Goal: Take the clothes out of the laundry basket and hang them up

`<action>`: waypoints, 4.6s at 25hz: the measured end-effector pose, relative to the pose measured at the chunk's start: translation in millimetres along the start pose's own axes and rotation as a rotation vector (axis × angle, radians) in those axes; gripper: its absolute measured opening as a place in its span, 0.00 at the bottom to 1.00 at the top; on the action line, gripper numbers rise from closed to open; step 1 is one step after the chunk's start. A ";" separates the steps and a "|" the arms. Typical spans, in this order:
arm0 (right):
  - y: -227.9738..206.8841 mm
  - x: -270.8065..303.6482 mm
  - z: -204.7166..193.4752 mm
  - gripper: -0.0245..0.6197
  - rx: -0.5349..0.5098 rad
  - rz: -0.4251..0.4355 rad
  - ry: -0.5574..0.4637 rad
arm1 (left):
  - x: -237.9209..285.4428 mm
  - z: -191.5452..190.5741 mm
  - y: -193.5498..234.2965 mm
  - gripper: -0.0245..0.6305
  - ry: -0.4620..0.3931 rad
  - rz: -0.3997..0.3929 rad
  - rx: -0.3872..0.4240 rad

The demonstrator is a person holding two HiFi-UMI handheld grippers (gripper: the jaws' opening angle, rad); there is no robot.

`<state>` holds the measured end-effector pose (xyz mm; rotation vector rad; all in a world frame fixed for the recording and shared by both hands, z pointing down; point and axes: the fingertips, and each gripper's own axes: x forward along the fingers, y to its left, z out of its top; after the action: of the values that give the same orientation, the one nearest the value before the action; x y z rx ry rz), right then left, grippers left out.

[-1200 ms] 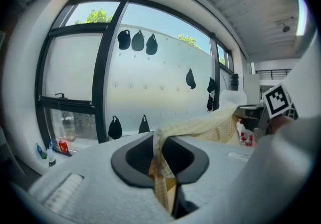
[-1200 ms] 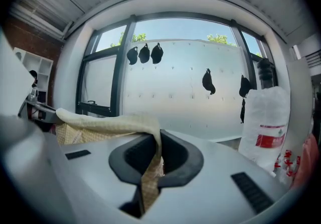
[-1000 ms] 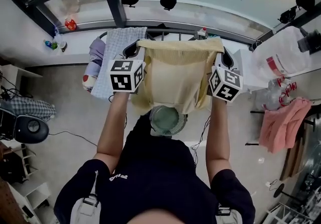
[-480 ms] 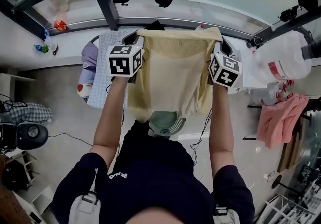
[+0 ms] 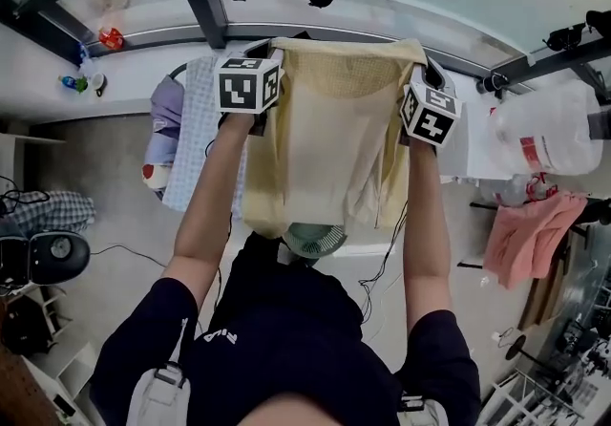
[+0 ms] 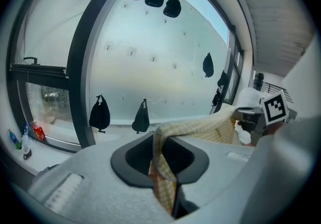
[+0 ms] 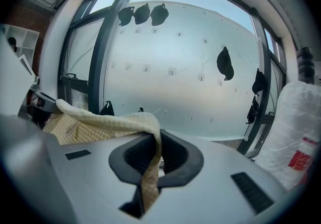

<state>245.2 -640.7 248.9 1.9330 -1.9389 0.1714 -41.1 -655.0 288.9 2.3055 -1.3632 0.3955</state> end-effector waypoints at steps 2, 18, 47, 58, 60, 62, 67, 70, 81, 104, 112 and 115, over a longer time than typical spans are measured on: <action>0.2 14.4 -4.7 0.06 -0.003 -0.003 0.015 | 15.0 -2.5 6.6 0.11 0.019 0.004 0.011; 12.9 120.7 -58.3 0.07 0.002 0.073 0.189 | 112.4 -51.8 54.4 0.12 0.198 0.035 -0.050; 35.9 128.9 -168.4 0.63 0.074 0.369 0.614 | 121.9 -135.6 44.8 0.34 0.468 -0.197 -0.245; 44.7 84.6 -172.1 0.65 0.209 0.454 0.569 | 64.0 -184.2 48.2 0.34 0.375 -0.049 -0.271; 41.9 75.9 -170.2 0.65 0.212 0.439 0.539 | 56.6 -174.9 46.3 0.34 0.338 -0.042 -0.261; 41.6 63.7 -164.3 0.65 0.222 0.433 0.499 | 48.3 -163.3 42.3 0.34 0.293 -0.034 -0.251; 55.2 25.1 -157.1 0.65 0.232 0.464 0.437 | 20.3 -159.6 27.9 0.34 0.245 -0.011 -0.246; 60.8 -1.9 -151.4 0.65 0.251 0.483 0.393 | -1.2 -157.5 9.5 0.34 0.229 -0.006 -0.223; 72.6 -135.8 -169.0 0.65 0.243 0.517 0.280 | -106.3 -176.0 -79.0 0.34 0.164 0.042 -0.176; 106.3 -363.6 -206.8 0.65 0.235 0.652 0.128 | -360.2 -281.7 -181.4 0.34 0.031 0.207 -0.124; 133.6 -433.5 -232.8 0.65 0.267 0.606 0.144 | -448.4 -297.3 -155.6 0.34 -0.039 0.248 -0.111; 141.1 -467.8 -242.6 0.65 0.294 0.536 0.133 | -486.7 -310.5 -149.4 0.34 -0.046 0.258 -0.081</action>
<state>137.5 -112.0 329.4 1.4603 -2.3982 0.7493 -149.2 -68.9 306.9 2.0913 -1.6746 0.3610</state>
